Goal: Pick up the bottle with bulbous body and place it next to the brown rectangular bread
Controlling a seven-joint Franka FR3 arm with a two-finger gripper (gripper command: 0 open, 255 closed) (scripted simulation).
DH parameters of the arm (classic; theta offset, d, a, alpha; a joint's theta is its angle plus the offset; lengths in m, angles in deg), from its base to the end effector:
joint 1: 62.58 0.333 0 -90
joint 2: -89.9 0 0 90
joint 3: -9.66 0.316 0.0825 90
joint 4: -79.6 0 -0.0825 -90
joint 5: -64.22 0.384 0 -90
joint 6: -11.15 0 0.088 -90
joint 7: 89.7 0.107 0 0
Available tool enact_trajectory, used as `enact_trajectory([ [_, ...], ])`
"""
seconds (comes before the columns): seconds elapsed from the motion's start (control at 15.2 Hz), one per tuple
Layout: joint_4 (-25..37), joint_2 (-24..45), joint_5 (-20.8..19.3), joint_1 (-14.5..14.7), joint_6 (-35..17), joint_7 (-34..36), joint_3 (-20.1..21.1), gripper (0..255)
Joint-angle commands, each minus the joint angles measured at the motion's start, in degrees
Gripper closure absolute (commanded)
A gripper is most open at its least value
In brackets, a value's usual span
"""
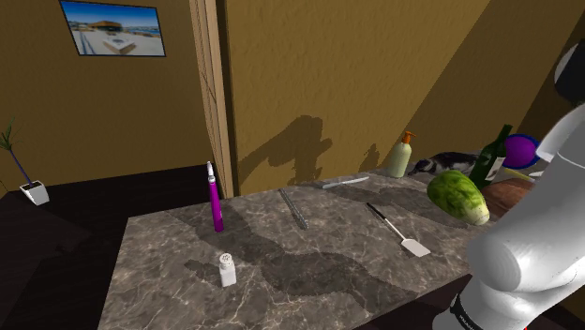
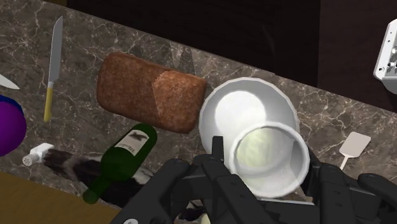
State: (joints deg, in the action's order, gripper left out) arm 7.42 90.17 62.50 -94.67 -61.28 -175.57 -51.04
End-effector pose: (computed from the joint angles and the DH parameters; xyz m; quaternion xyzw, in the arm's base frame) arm -0.0271 -0.5115 0.7373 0.9978 -0.0649 -0.0163 0.0012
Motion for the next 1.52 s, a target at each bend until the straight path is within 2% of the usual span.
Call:
enact_trajectory([
  [0.0,-2.74,-1.89,-1.73,0.86,-1.81,1.21,0.79,255],
  [0.59,-15.05,-9.79,-8.15,2.01,-9.45,6.48,5.00,255],
  [1.45,-28.82,-15.18,-12.11,0.89,-19.34,10.14,7.34,255],
])
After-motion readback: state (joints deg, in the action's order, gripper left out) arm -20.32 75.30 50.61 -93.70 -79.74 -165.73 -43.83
